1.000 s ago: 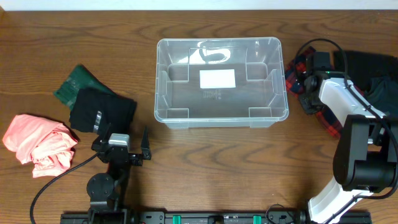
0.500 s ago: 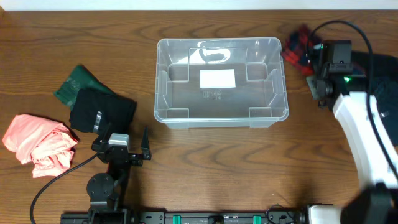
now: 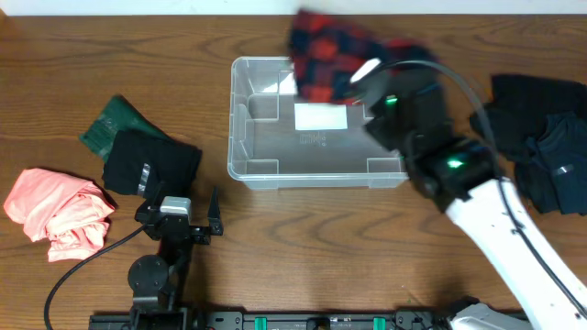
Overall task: Pack container
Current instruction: 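Carry the plaid shirt left and drop it into the bin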
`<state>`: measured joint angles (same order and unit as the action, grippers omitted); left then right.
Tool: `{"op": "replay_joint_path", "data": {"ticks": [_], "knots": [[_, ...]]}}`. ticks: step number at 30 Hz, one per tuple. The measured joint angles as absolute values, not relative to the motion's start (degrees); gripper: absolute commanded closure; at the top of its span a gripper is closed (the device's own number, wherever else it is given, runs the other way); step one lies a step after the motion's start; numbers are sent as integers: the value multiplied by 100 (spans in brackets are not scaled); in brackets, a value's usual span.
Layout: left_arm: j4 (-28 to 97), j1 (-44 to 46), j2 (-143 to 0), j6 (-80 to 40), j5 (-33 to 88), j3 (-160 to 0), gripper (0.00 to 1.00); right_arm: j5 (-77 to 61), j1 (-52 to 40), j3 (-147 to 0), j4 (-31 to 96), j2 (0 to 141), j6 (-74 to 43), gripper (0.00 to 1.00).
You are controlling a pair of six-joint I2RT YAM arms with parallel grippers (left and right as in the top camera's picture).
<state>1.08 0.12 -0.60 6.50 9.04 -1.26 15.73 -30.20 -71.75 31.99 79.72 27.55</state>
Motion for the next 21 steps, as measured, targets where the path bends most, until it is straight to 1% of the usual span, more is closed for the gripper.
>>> {"op": "replay_joint_path", "data": {"ticks": [4,10,11,12,13,14,18,21], "knots": [[110,12,-60,650,902,-126,2,1389,-3227,-7175,3214,8650,2659,99],[108,12,-60,650,902,-126,2,1017,-3234,-7172,3321,9636,2571,99],[110,12,-60,650,904,-126,2,947,-3234,-7172,3339,9732,2569,91],[110,12,-60,650,904,-126,2,869,-3242,-7172,3358,9826,2567,63],[108,12,-60,650,904,-126,2,814,-3249,-7172,3380,9898,2530,14],[110,12,-60,650,904,-126,2,773,-3249,-7172,3395,9926,2532,1],[110,12,-60,650,904,-126,2,770,-3249,-7179,3336,9848,2528,1],[110,12,-60,650,904,-126,2,1041,-3249,-7196,3288,9522,2512,1]]}}
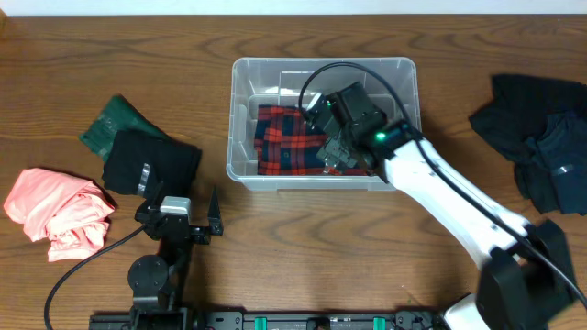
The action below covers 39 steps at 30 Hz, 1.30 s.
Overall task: Pack container
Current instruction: 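Carry the plaid shirt left and drop it into the bin, then move the right gripper back right and grasp the black garment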
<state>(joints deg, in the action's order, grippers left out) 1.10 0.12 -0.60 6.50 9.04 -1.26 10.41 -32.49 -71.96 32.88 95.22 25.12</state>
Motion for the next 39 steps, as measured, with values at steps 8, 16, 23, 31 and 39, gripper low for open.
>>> {"op": "replay_joint_path", "data": {"ticks": [8,16,23,31,39], "knots": [[108,12,-60,650,904,-126,2,2268,-2447,-7452,3282,7839,2386,1],[110,12,-60,650,904,-126,2,2825,172,-7314,4130,8068,2196,1],[108,12,-60,650,904,-126,2,2814,1424,-7052,4014,9181,2193,1],[110,12,-60,650,904,-126,2,2106,1557,-7035,3741,9765,2362,1],[108,12,-60,650,904,-126,2,2423,1643,-7032,3586,10232,2128,1]]}}
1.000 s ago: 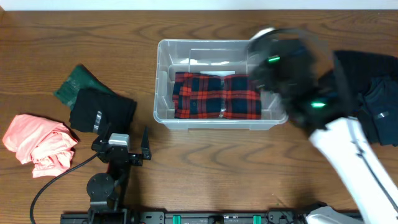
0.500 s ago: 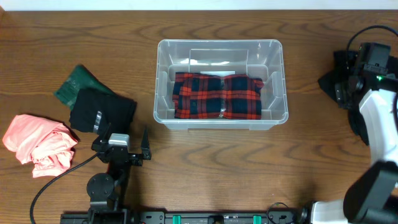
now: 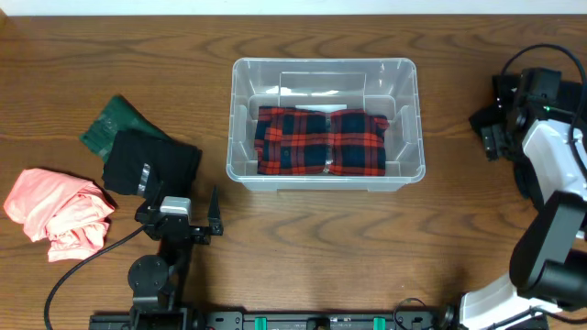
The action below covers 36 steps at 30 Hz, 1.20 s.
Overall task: Pack container
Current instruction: 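Move the right gripper back right and grasp the black garment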
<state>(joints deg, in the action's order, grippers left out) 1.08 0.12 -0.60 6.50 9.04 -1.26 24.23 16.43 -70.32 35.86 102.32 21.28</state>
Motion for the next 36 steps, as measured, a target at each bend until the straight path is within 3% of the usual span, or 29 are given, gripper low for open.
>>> {"op": "replay_joint_path", "data": {"ticks": [24,30,36], "knots": [[110,12,-60,650,904,-126,2,2265,3129,-6753,3131,10414,1839,1],[108,12,-60,650,904,-126,2,2134,3155,-6753,3039,10698,1820,18],[110,12,-60,650,904,-126,2,1970,3159,-6755,3022,10798,1706,51]]}}
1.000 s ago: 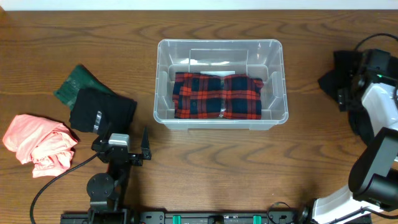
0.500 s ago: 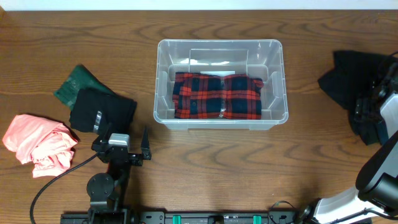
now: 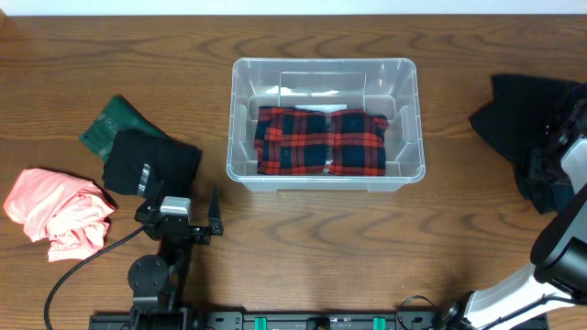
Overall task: Pack container
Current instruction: 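Move the right gripper back right and grasp the black garment, then carry the black garment into the bin and release it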
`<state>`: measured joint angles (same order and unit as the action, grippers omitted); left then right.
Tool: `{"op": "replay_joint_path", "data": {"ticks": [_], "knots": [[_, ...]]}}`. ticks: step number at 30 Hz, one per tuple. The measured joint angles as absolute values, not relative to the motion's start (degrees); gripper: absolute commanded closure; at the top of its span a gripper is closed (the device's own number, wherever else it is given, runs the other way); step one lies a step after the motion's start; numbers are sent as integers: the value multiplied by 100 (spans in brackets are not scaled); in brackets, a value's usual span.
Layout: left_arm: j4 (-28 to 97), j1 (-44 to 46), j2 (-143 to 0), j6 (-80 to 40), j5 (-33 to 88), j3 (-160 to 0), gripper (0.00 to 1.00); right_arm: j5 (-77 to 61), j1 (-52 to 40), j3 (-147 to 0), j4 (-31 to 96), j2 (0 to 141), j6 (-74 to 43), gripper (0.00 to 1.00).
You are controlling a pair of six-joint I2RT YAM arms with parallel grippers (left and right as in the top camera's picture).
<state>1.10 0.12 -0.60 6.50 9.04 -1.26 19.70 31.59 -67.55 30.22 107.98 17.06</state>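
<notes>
A clear plastic container (image 3: 404,73) stands at the table's middle. A folded red-and-black plaid cloth (image 3: 321,140) lies flat on its floor. At the right edge my right gripper (image 3: 547,165) is down on the pile of dark clothes (image 3: 514,115); its fingers blend into the dark fabric, so their state is hidden. My left gripper (image 3: 179,215) rests near the front left, fingers spread and empty, just in front of a black cloth (image 3: 151,160).
A green cloth (image 3: 112,121) lies partly under the black one at the left. A crumpled pink cloth (image 3: 57,211) sits at the far left. The right arm's white link (image 3: 559,238) runs along the right edge.
My right gripper has moved from the upper part of the dark pile down and further right, to the table's right edge. The plaid cloth and the left arm have not moved.
My right gripper held the plaid cloth over the container's far rim. It was then down in the container with the cloth. After that the cloth lay alone in the container and the gripper was over the dark pile, where it now sits lower.
</notes>
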Motion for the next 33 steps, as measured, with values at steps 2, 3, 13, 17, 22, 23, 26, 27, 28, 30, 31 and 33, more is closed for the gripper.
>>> {"op": "replay_joint_path", "data": {"ticks": [2,3,13,17,22,23,26,27,28,30,31,33], "knots": [[110,12,-60,650,904,-126,2,1984,3159,-6755,3004,10805,1664,61],[110,12,-60,650,904,-126,2,1994,3162,-6755,2993,10805,1647,64],[108,12,-60,650,904,-126,2,2014,3168,-6711,2998,10433,1470,85],[108,12,-60,650,902,-126,2,1988,3111,-6692,3033,9751,1409,99],[108,12,-60,650,902,-126,2,1946,2648,-6689,3052,8689,1406,99],[110,12,-60,650,902,-126,2,1940,2534,-6692,3055,8536,1413,99],[110,12,-60,650,904,-126,2,1920,1986,-6689,3057,8005,1472,99],[110,12,-60,650,904,-126,2,1890,1732,-6689,3052,7826,1516,99],[110,12,-60,650,904,-126,2,1855,1531,-6689,3059,7699,1555,99],[110,12,-60,650,904,-126,2,1758,972,-6689,3044,7428,1634,99],[110,12,-60,650,904,-126,2,1715,666,-6689,3022,7319,1675,99],[110,12,-60,650,904,-126,2,1658,67,-6689,2987,7179,1719,99]]}}
